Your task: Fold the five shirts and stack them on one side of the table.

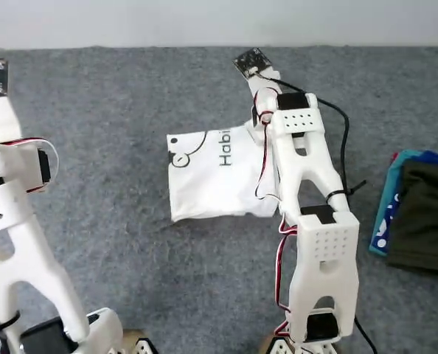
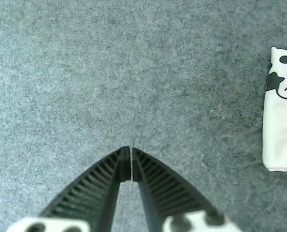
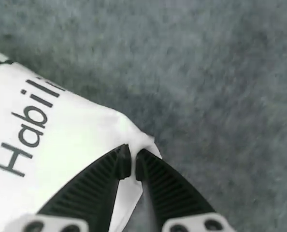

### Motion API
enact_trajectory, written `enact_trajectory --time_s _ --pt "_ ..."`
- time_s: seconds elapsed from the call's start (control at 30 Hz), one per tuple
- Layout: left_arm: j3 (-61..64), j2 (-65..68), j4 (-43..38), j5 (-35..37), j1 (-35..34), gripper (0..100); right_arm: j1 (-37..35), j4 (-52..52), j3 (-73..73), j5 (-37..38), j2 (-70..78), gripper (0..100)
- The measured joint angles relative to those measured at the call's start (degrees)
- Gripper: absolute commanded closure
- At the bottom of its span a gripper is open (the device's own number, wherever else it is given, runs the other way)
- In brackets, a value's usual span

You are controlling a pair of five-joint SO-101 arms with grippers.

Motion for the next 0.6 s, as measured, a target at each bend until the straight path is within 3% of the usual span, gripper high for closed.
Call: enact_trajectory --time_s 0.1,0.3,0.6 --pt "0.0 0.0 0.0 0.0 -0.2 99 0.0 -3.3 0.0 2.2 0.0 96.5" --pt "0.0 0.0 0.0 0.0 -0.2 99 0.1 0.8 0.0 2.5 0.0 76.2" --pt "0.2 0.0 0.0 0.0 -0.2 99 -2.5 16.2 -0.2 -11.3 -5.5 72.5"
